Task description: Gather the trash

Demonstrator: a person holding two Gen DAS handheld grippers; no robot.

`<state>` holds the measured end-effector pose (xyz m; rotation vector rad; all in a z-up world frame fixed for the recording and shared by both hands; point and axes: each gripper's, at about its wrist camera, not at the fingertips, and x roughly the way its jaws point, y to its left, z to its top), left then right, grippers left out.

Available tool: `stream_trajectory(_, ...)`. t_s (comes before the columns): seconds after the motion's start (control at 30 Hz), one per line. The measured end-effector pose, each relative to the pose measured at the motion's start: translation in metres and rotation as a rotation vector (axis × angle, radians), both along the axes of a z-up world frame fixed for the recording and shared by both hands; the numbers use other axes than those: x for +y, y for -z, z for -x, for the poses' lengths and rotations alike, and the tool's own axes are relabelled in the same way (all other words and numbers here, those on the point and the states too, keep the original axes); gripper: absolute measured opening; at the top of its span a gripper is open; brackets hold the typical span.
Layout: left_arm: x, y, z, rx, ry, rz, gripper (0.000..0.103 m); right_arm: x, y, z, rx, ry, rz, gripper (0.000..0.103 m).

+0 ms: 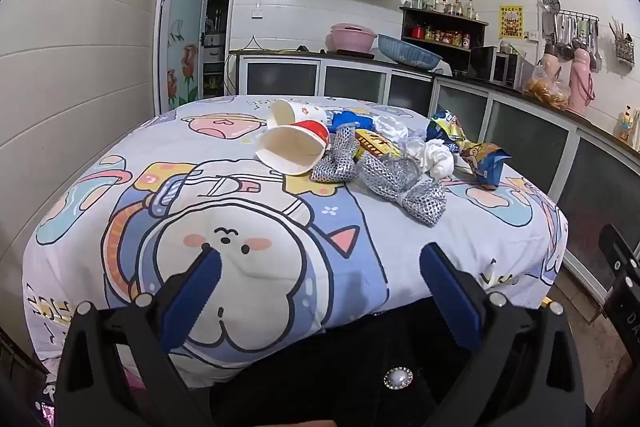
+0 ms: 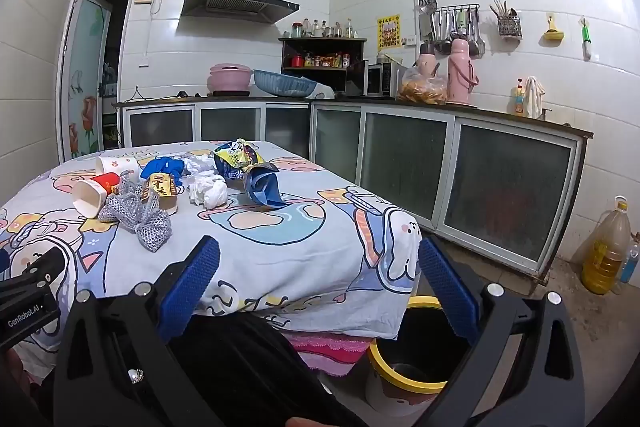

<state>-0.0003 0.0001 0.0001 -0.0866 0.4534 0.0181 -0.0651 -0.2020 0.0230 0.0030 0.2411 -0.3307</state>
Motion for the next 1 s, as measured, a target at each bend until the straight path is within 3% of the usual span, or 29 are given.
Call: stream_trajectory(1.0, 0.0006, 0.0000, 0.0003, 0.003, 0.000, -0.008, 0.096, -0.0010, -0.0002, -0.0013, 0.011, 0.001, -0.007, 0.095)
